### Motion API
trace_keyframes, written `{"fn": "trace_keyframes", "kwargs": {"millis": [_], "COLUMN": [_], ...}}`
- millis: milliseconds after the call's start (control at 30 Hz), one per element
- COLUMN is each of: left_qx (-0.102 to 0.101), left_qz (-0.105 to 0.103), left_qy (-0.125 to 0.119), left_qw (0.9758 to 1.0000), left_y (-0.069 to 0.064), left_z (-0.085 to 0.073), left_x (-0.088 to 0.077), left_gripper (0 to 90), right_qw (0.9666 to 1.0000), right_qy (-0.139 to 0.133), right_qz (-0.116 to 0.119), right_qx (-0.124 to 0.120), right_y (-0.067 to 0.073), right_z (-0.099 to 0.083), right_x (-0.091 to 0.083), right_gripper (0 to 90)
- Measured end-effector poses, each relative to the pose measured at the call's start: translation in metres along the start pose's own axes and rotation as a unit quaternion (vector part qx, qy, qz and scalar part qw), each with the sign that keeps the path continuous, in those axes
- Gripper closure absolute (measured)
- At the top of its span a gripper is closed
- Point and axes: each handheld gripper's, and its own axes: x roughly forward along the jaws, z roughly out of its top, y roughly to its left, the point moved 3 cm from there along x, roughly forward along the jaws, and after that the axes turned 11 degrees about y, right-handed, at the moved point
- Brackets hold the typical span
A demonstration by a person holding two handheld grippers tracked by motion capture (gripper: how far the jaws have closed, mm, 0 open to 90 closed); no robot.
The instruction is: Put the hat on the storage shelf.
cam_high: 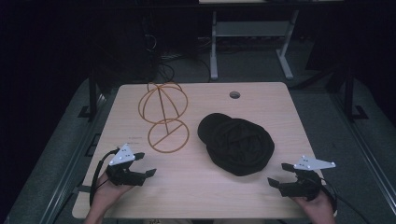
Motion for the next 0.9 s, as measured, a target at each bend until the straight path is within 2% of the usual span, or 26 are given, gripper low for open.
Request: {"fn": "trace_keyframes", "kwargs": {"millis": [267, 467, 500, 700, 900], "left_qx": [0.006, 0.02, 0.027, 0.039, 0.056], "left_qz": [-0.007, -0.013, -0.014, -0.023, -0.041], "left_qy": [0.001, 0.006, 0.003, 0.001, -0.003], "left_qw": [1.0, 0.9997, 0.9995, 0.999, 0.9976], "left_y": [-0.002, -0.007, -0.009, -0.014, -0.025], "left_z": [0.007, 0.015, 0.02, 0.034, 0.056], "left_x": [0.003, 0.005, 0.006, 0.008, 0.013], "left_gripper": [21.4, 21.4, 21.4, 21.4, 21.4], "right_qw": [1.0, 0.9999, 0.9999, 0.9999, 0.9998], "right_qy": [-0.001, -0.008, -0.007, -0.006, -0.01], "right_qz": [-0.003, -0.007, -0.007, -0.008, -0.007], "right_qx": [0.002, 0.01, 0.012, 0.012, 0.013], "right_y": [0.0, -0.001, -0.001, -0.002, -0.002], "right_z": [-0.002, -0.003, -0.003, -0.004, -0.003], "right_x": [-0.002, -0.005, -0.005, -0.004, -0.006], "right_gripper": [15.1, 15.0, 15.0, 15.0, 15.0]}}
